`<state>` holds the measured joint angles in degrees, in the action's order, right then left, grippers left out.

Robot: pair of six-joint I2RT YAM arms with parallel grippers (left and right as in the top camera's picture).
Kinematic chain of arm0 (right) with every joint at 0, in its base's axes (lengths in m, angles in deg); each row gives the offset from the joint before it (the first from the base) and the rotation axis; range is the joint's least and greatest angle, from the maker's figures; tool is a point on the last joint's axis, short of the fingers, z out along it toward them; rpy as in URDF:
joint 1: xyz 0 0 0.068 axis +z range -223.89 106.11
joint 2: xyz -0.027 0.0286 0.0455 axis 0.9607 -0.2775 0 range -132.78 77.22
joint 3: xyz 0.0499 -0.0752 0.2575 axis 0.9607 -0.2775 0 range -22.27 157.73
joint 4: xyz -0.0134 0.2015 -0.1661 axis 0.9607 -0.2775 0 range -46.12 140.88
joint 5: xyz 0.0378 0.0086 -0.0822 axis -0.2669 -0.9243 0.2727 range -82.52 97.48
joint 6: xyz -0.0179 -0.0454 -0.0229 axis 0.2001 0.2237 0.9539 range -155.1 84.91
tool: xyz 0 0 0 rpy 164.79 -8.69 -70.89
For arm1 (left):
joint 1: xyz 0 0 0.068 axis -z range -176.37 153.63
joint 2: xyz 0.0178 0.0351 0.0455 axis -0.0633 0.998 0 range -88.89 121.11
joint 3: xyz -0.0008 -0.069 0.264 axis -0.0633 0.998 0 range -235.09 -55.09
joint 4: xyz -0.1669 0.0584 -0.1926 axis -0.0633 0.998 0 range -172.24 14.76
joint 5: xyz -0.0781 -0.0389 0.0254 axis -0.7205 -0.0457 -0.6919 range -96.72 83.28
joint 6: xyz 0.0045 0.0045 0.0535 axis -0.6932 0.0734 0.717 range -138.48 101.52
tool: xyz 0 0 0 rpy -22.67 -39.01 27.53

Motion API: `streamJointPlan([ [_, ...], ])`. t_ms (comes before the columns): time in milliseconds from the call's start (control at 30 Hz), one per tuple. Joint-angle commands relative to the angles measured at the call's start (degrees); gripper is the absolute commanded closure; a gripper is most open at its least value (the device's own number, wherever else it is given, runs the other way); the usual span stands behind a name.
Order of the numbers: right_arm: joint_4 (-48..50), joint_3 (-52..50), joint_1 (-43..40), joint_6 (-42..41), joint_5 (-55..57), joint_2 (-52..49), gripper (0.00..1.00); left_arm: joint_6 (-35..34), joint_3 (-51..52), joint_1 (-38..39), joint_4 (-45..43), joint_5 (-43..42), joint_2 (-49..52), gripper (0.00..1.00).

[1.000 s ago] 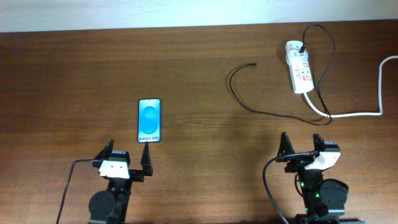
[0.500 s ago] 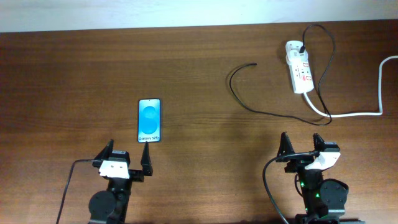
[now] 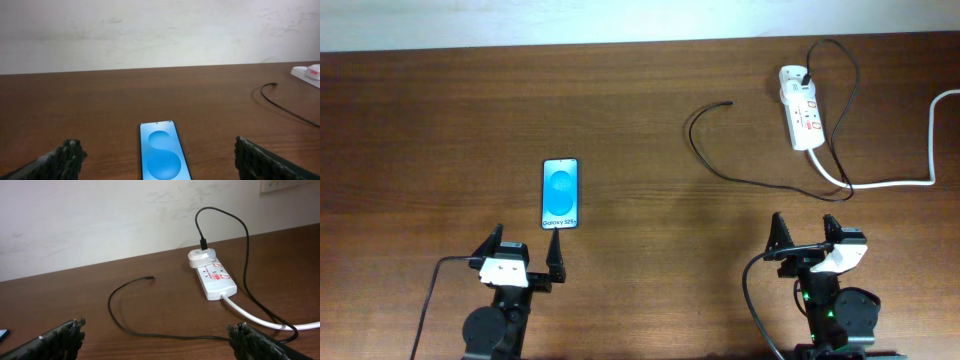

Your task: Plug charger to phone and switch on socket

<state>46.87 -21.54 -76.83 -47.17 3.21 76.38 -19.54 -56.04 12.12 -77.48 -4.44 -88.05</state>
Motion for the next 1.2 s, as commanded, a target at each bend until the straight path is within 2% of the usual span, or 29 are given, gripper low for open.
streamJointPlan([
  [0,-0.09,-0.42,0.26,-0.42,0.46,0.63,0.02,0.9,0.44,-0.42,-0.04,-0.63,-0.55,0.01],
  [733,-0.09,-0.42,0.26,-0.42,0.46,0.63,0.01,0.66,0.44,-0.42,0.0,-1.36,-0.44,0.01],
  [833,-0.09,-0.42,0.24,-0.42,0.46,0.63,0.02,-1.68,0.39,-0.42,0.04,-1.51,-0.44,0.01],
  [900,-0.09,-0.42,0.26,-0.42,0.46,0.63,0.02,-3.89,-0.57,-0.42,1.97,-1.53,-0.33,0.01],
  [1067,-0.09,-0.42,0.26,-0.42,0.46,0.63,0.02,-3.82,-9.22,-0.42,14.32,-1.49,2.29,0.01],
  [1167,-0.09,-0.42,0.26,-0.42,0.46,0.63,0.02,-3.82,-14.38,-0.42,17.75,-1.46,4.96,0.01],
])
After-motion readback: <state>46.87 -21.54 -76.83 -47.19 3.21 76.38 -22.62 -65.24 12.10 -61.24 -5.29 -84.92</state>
